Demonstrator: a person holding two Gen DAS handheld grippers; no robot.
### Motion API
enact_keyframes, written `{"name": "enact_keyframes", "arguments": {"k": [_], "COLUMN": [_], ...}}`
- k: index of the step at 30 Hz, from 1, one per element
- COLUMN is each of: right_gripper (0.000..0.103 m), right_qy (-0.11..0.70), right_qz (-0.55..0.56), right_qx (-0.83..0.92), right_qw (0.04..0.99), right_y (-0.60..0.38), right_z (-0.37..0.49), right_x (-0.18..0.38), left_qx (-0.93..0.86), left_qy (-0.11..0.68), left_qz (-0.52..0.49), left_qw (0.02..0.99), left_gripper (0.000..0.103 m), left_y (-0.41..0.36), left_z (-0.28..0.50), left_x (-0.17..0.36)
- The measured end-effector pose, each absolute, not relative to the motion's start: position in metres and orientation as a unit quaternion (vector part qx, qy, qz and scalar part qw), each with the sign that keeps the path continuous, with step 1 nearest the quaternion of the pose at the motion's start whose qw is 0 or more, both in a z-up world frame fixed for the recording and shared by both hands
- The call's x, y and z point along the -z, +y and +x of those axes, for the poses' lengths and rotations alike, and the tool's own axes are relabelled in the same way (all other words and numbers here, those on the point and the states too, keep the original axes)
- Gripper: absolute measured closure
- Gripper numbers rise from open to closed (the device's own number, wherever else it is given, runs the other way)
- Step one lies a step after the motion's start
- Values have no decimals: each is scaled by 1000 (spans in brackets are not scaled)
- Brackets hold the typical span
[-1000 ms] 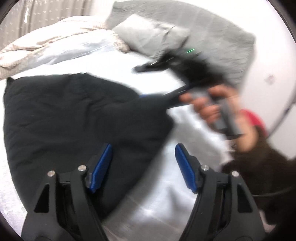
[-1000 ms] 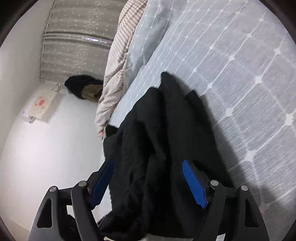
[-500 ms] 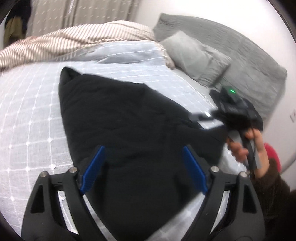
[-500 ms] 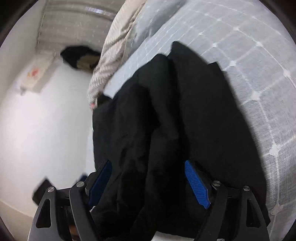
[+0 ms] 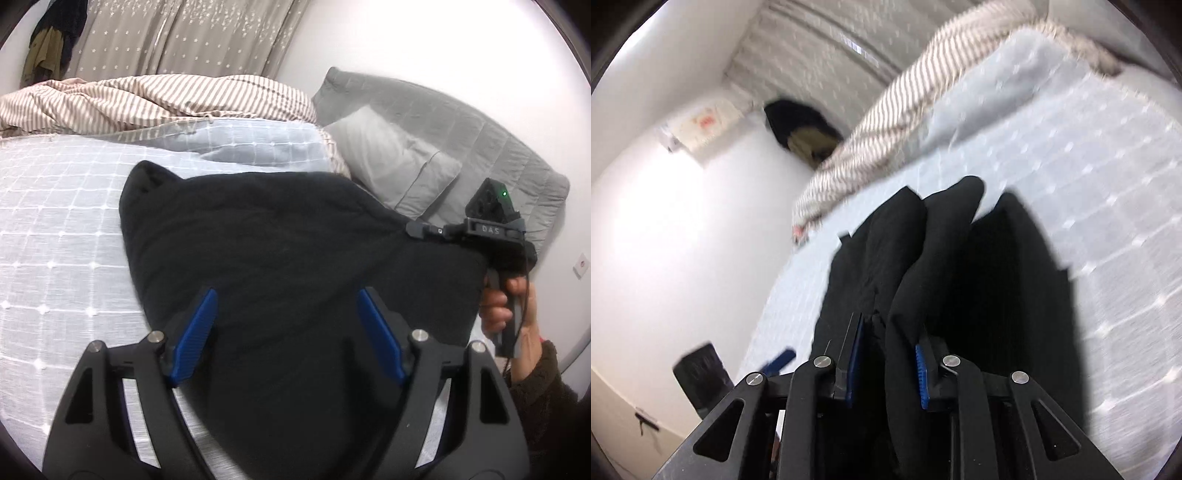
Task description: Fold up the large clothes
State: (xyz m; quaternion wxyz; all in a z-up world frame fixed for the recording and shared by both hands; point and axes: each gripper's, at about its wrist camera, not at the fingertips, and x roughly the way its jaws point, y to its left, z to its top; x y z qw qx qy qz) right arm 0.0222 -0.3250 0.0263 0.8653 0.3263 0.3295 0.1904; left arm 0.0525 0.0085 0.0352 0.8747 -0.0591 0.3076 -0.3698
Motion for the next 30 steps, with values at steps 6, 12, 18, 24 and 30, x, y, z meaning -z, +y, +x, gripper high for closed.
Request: {"name": "enact_keyframes", "arguments": {"k": [6, 12, 18, 24, 30], "right_gripper": [69, 61, 59, 59, 57], "right_qy": [426, 352, 418, 471, 484], "right_qz": [344, 406, 371, 354, 358], "right_qx": [-91, -157, -185, -171, -159], "right_qw": [832, 829, 808, 789, 783], "right_y": [-360, -375, -342, -334, -340], "right_z": [14, -13, 6, 13, 7], "right_x": [37, 11, 20, 39, 40], "left_qx": [359, 344, 351, 332, 329], "left_qy": [335, 317, 322, 329, 338], "left_qz": [10, 55, 23, 20, -1], "left_qw": [871, 882, 879, 884, 882], "left_gripper": [33, 33, 32, 32, 32], "left_y": [-28, -37, -24, -10, -2], "left_z": [46, 36, 42, 53, 59], "left_x": [-3, -3, -6, -5, -2]}}
